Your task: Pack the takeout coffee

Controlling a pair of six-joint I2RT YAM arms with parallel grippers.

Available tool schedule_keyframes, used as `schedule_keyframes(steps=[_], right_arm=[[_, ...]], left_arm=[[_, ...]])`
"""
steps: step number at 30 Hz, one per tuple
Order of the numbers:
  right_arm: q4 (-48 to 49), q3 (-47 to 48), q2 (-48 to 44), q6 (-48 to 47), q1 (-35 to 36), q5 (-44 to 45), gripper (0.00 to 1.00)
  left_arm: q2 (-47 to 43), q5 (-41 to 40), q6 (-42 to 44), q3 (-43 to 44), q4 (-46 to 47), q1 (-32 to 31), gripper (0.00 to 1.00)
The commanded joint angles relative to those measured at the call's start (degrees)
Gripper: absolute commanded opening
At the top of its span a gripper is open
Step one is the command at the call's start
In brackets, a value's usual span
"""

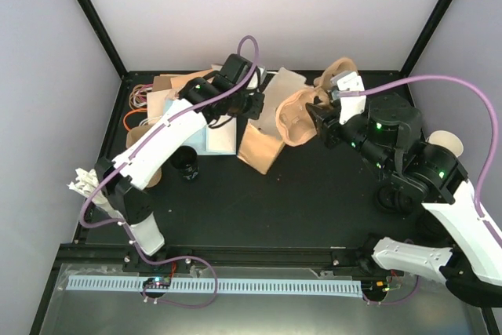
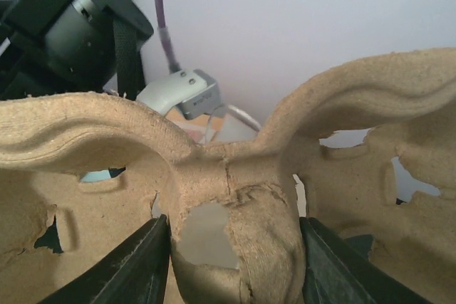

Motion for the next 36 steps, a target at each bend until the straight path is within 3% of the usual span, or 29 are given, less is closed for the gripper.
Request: schedule_keyframes(steps=[1,7,12,18,30,36], right_arm=[[-3.3,3.2,0.7,0.6,-0.2,-8.2,0.51],[-7.2,6.9,2.1,2.5,-0.3,-16.6,0.51],[-8.3,8.1,2.0,5.2,-0.2,-26.1,0.51],[-8.7,6.5,1.7,8.1,-0.3,-34.0,0.51],[-11.0,2.3,0.1,11.7,-0.3,-41.4,0.52],[-11.2,1.4,2.3,11.4,-0.5,-41.6,0.52]], left_arm=[[-6.6,2.0,4.9,0.7,-4.5,0.5,0.02],[-12.8,11.0,5.9,-5.2,-4.5,1.9,0.02],[-18.4,20.6,5.8,-14.0,1.0,2.4,0.02],[-21.6,25.6,4.9,-20.5,4.9,2.4,0.02],[-21.8,40.9,-1.1,-23.3,6.9,5.6,0.02],[-21.7,42.3,0.4,-24.8,7.0,5.6,0.02]])
